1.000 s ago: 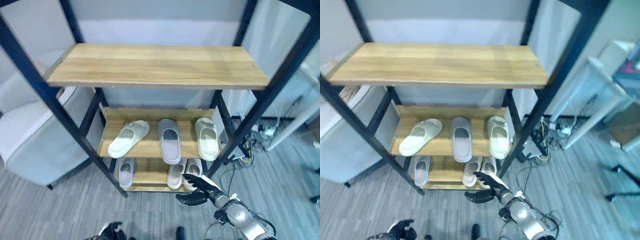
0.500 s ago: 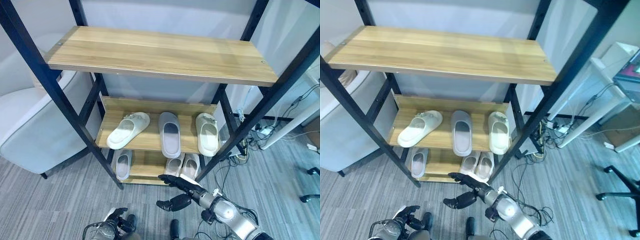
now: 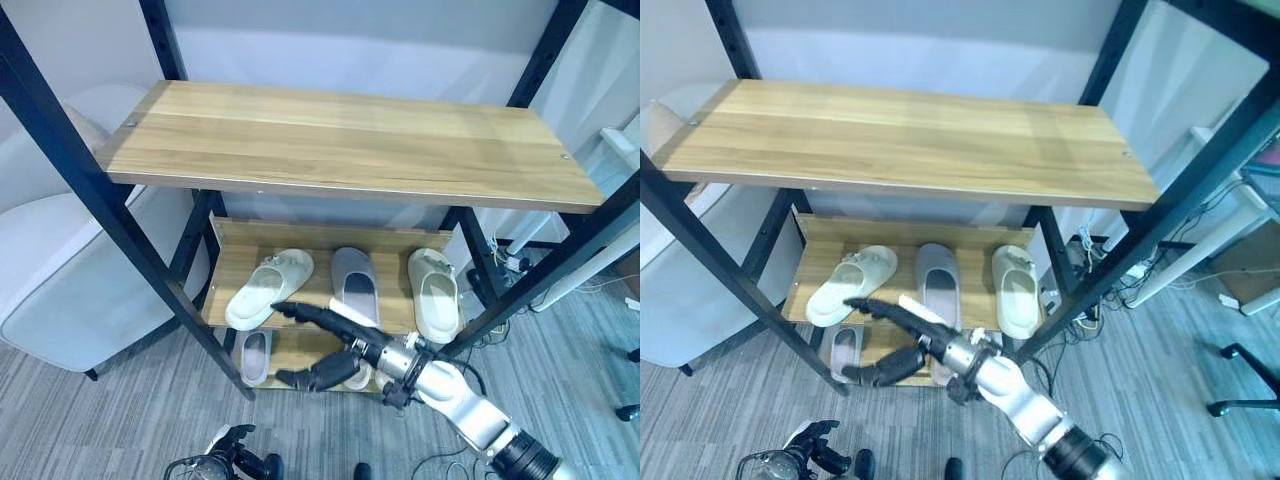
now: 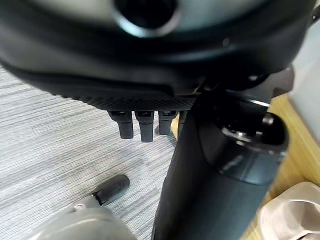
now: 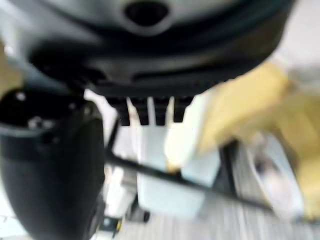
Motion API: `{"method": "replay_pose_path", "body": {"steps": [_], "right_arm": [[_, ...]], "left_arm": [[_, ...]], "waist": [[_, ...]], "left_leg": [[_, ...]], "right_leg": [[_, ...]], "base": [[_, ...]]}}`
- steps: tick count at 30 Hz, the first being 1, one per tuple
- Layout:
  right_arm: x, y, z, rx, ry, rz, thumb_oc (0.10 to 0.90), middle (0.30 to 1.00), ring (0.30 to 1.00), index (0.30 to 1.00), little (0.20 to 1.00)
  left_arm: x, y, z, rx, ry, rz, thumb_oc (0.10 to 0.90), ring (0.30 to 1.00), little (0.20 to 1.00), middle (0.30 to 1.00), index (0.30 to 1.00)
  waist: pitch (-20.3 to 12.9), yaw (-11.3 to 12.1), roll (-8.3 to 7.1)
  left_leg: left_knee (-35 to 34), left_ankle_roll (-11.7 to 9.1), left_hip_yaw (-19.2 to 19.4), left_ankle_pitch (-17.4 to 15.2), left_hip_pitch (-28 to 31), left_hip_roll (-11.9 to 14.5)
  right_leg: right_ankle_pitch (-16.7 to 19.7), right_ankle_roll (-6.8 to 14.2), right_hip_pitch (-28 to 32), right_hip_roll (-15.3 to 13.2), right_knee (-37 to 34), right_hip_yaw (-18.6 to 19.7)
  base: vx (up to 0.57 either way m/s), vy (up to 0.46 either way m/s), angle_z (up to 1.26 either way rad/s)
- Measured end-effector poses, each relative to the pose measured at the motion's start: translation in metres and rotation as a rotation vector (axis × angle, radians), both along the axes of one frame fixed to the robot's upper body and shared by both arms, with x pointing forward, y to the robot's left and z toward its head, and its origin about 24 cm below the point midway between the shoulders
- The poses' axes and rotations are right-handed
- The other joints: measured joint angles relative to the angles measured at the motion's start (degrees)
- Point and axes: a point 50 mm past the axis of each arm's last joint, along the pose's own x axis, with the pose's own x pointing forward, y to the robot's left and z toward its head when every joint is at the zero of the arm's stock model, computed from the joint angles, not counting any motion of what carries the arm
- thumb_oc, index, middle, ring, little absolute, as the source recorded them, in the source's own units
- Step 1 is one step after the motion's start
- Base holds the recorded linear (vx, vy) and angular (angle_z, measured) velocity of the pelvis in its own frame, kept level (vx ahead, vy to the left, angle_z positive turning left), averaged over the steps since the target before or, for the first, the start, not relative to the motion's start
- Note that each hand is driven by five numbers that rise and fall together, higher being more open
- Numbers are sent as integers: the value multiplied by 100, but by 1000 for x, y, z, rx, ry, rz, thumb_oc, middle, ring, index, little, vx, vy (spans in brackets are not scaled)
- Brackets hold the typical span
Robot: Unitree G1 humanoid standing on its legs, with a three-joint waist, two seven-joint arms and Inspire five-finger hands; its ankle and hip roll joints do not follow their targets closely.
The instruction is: Arrange the slippers neatly on the shoe rack.
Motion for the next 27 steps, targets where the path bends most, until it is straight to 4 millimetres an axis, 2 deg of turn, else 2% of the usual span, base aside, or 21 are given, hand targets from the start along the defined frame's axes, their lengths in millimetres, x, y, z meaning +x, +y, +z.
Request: {"method": "replay_pose_path", "body": {"steps": [2,5,8,12,16,23,25,27], "right_arm": [[8,-15,-2,-52,-45,-98,800,900,900,900,900],[15,-32,-9,-149,-77,-182,800,900,900,900,900],[20,-56,-21,-320,-133,-274,800,900,900,900,900],[24,-72,-31,-392,-132,-359,800,900,900,900,900],[27,-87,-42,-402,-104,-461,800,900,900,900,900],[37,-100,-29,-374,-178,-575,800,900,900,900,900],[43,-108,-31,-373,-164,-626,800,900,900,900,900],[47,-112,-36,-296,-104,-700,800,900,900,900,900]], "left_arm": [[-6,4,-1,6,12,11,800,900,900,900,900],[-14,5,-3,7,35,21,800,900,900,900,900],[-23,8,-5,3,54,58,800,900,900,900,900],[-25,8,-6,3,56,65,800,900,900,900,900],[-25,8,-5,-1,54,63,800,900,900,900,900],[-23,6,-5,-17,52,55,800,900,900,900,900],[-22,6,-5,-18,50,53,800,900,900,900,900],[-22,5,-5,-18,47,48,800,900,900,900,900]], "waist": [[-94,-6,-35],[-191,-9,1],[-337,-9,2],[-411,-1,-17],[-433,104,-14],[-446,181,6],[-448,195,10],[-449,206,13]], "left_leg": [[-25,-17,4,-26,0,-27],[-31,-30,0,-56,3,-26],[-31,-40,-4,-49,-4,-20],[-32,-54,-9,-36,-51,-21],[-32,-48,-34,-30,-91,-21],[-31,-35,-107,-5,-140,-48],[-31,-33,-130,-6,-160,-63],[-31,-33,-162,-4,-190,-70]], "right_leg": [[-91,14,0,-30,-3,10],[-95,16,-1,-29,-12,22],[-120,45,-8,-24,-43,30],[-117,39,-50,-24,-43,30],[-95,16,-73,-24,-44,-15],[-89,10,-88,-40,-44,-61],[-91,12,-97,-53,-44,-80],[-92,13,-110,-57,-44,-109]], "base": [[51,-2,-2],[47,-2,-2],[48,-1,0],[19,1,0],[34,9,4],[20,13,5],[-4,22,6],[5,20,7]]}}
